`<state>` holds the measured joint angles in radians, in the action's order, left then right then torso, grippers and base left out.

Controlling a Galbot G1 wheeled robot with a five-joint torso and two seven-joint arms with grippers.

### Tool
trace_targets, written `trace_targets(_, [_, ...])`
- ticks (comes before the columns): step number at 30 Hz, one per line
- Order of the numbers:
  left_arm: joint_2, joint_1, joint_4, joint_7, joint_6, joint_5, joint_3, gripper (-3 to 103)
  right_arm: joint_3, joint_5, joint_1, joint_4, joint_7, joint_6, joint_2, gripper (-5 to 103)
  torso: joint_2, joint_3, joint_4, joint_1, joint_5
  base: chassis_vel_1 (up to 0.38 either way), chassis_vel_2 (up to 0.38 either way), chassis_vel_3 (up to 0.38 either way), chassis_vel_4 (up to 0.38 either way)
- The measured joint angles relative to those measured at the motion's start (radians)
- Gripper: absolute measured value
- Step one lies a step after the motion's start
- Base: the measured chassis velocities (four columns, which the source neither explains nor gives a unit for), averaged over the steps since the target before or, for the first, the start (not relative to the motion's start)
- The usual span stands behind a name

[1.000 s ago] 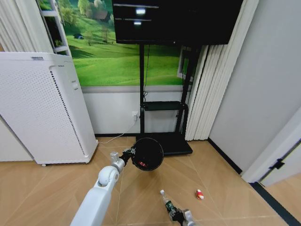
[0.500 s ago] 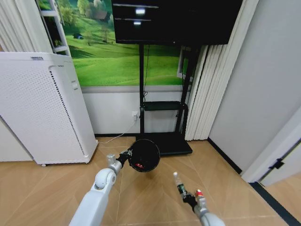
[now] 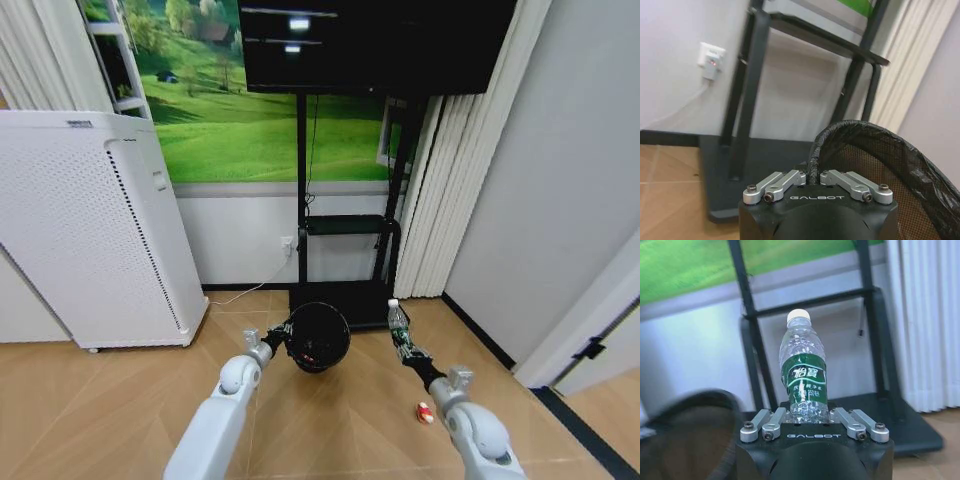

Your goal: Pick up the trash bin and place the garbage on the floor into it.

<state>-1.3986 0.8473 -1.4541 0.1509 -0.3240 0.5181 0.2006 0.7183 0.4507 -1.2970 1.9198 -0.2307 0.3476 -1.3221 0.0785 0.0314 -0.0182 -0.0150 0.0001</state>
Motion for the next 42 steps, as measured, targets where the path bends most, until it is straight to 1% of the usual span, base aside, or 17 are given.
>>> trace_targets(5, [-0.051, -0.049, 0.062, 0.007, 0.014, -0.02, -0.063, 7, -0.066, -0.004, -0.002, 0.052, -0.004, 0.04, -0.011, 29, 0.0, 0.0, -0.0002, 0.0, 0.0, 0.0, 0.0, 0.0, 0.0])
trace_targets(10, [-0.081, -0.075, 0.077, 0.0, 0.014, -0.022, -0.096, 7, -0.112, -0.057, 0.009, 0.018, -0.035, 0.041, -0.025, 29, 0.0, 0.0, -0.0001, 0.0, 0.0, 0.0, 0.0, 0.0, 0.0])
trace_targets(14, [-0.097, -0.09, 0.09, -0.004, 0.015, -0.026, -0.114, 7, -0.14, -0.08, 0.015, -0.012, -0.036, 0.036, -0.029, 29, 0.0, 0.0, 0.0, 0.0, 0.0001, 0.0, 0.0, 0.0, 0.0])
trace_targets(16, [-0.1, -0.093, 0.09, -0.005, 0.015, -0.026, -0.12, 7, -0.144, -0.088, 0.018, -0.023, -0.036, 0.034, -0.029, 26, 0.0, 0.0, -0.0001, 0.0, 0.0, 0.0, 0.0, 0.0, 0.0])
trace_targets(18, [-0.101, -0.096, 0.088, -0.006, 0.015, -0.027, -0.128, 7, -0.139, -0.096, 0.024, -0.045, -0.037, 0.019, -0.023, 36, 0.0, 0.0, -0.0001, 0.0, 0.0, 0.0, 0.0, 0.0, 0.0])
trace_targets(19, [-0.101, -0.096, 0.088, -0.006, 0.015, -0.027, -0.128, 7, -0.139, -0.096, 0.024, -0.045, -0.037, 0.019, -0.023, 36, 0.0, 0.0, -0.0001, 0.0, 0.0, 0.0, 0.0, 0.0, 0.0])
trace_targets(21, [-0.1, -0.096, 0.083, -0.006, 0.014, -0.028, -0.129, 7, -0.129, -0.095, 0.026, -0.054, -0.038, 0.008, -0.016, 47, 0.0, 0.0, 0.0, 0.0, 0.0, 0.0, 0.0, 0.0, 0.0])
trace_targets(22, [-0.1, -0.096, 0.083, -0.006, 0.014, -0.028, -0.129, 7, -0.129, -0.095, 0.026, -0.054, -0.038, 0.008, -0.016, 47, 0.0, 0.0, 0.0, 0.0, 0.0, 0.0, 0.0, 0.0, 0.0])
trace_targets(25, [-0.094, -0.093, 0.075, -0.006, 0.013, -0.028, -0.13, 7, -0.12, -0.093, 0.024, -0.064, -0.044, -0.008, -0.008, 63, 0.0, 0.0, 0.0, 0.0, -0.0001, 0.0, 0.0, 0.0, 0.0])
trace_targets(27, [-0.093, -0.092, 0.071, -0.006, 0.012, -0.028, -0.13, 7, -0.117, -0.093, 0.022, -0.066, -0.051, -0.013, -0.006, 63, 0.0, 0.0, 0.0, 0.0, 0.0, 0.0, 0.0, 0.0, 0.0])
trace_targets(29, [-0.09, -0.092, 0.066, -0.006, 0.01, -0.027, -0.131, 7, -0.113, -0.09, 0.015, -0.067, -0.058, -0.02, -0.004, 74, 0.0, 0.0, 0.0, 0.0, 0.0, 0.0, 0.0, 0.0, 0.0])
trace_targets(30, [-0.09, -0.092, 0.066, -0.006, 0.01, -0.027, -0.131, 7, -0.113, -0.09, 0.015, -0.067, -0.058, -0.02, -0.004, 74, 0.0, 0.0, 0.0, 0.0, 0.0, 0.0, 0.0, 0.0, 0.0])
trace_targets(32, [-0.088, -0.093, 0.065, -0.007, 0.01, -0.026, -0.131, 7, -0.11, -0.089, 0.01, -0.062, -0.06, -0.024, -0.003, 85, 0.0, 0.0, 0.0, 0.0, -0.0001, 0.0, 0.0, 0.0, 0.0])
trace_targets(33, [-0.088, -0.093, 0.065, -0.007, 0.01, -0.026, -0.131, 7, -0.11, -0.089, 0.01, -0.062, -0.06, -0.024, -0.003, 85, 0.0, 0.0, 0.0, 0.0, -0.0001, 0.0, 0.0, 0.0, 0.0])
trace_targets(36, [-0.08, -0.09, 0.052, -0.007, 0.01, -0.026, -0.127, 7, -0.097, -0.081, 0.014, -0.05, -0.039, -0.039, -0.006, 98, 0.0, 0.0, -0.0002, 0.0, 0.0, 0.0, 0.0, 0.0, 0.0])
trace_targets(40, [-0.069, -0.077, 0.03, -0.009, 0.01, -0.026, -0.115, 7, -0.076, -0.065, 0.018, -0.037, -0.02, -0.039, -0.004, 100, 0.0, 0.0, 0.0, 0.0, -0.0001, 0.0, 0.0, 0.0, 0.0])
trace_targets(42, [-0.043, -0.042, -0.01, -0.009, 0.01, -0.038, -0.085, 7, -0.044, -0.037, 0.023, -0.025, 0.028, -0.043, 0.006, 100, 0.0, 0.0, -0.0002, 0.0, -0.0003, 0.0, 0.0, 0.0, 0.0])
